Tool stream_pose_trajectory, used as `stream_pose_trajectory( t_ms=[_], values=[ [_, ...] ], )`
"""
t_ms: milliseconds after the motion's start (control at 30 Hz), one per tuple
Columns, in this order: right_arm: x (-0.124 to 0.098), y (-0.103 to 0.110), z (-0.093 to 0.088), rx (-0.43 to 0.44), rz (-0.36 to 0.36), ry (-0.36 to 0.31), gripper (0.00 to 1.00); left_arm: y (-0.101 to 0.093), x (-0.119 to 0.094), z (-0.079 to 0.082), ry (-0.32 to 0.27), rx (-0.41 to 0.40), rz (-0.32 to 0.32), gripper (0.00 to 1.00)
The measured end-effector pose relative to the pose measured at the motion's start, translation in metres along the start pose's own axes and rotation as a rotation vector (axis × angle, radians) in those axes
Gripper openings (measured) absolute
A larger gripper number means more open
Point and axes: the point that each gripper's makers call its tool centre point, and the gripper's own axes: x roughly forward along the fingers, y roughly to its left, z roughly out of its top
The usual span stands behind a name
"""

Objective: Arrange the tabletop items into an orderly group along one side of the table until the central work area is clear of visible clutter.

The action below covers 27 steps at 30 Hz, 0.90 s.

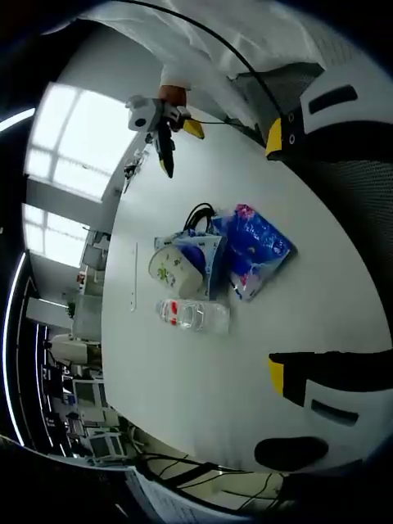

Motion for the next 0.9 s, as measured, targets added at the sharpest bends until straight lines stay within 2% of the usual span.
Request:
stream_pose_trajectory(
  t_ms=[900],
  values=[
    [0.0006,-0.0008,0.0013,-0.006,0.002,0.005,0.85,-0.0014,0.0009,0.0025,-0.006,0.005,-0.006,1.00]
  ],
)
